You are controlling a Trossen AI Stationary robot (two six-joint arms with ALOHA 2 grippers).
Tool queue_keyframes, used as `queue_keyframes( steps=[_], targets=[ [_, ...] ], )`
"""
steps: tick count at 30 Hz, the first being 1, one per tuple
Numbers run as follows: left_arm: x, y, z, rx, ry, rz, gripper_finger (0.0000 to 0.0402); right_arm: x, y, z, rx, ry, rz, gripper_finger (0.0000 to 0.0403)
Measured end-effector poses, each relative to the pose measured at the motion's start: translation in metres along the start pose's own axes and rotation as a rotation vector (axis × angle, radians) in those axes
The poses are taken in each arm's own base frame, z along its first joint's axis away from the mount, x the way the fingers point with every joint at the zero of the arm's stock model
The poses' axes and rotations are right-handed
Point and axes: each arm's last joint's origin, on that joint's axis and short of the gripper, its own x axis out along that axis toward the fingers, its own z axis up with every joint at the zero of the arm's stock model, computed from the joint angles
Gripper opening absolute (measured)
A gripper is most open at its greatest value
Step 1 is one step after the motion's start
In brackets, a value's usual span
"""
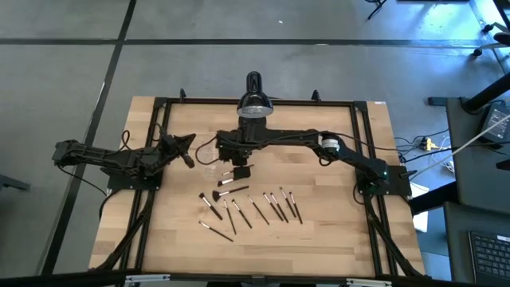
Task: Sort items
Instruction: Put the eye liner brush into the transparent organizer
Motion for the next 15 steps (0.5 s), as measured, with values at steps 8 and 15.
queue_keyframes(
  steps=[8,15],
  targets=[
    [0.000,0.000,0.000,0.000,0.000,-0.006,0.0006,0.004,0.015,0.009,-0.077,-0.048,0.001,0.0069],
    [0.000,-0.001,0.000,-0.001,0.003,-0.029,0.0006,0.023,0.023,0.006,-0.083,-0.060,0.002,0.0069]
  ],
)
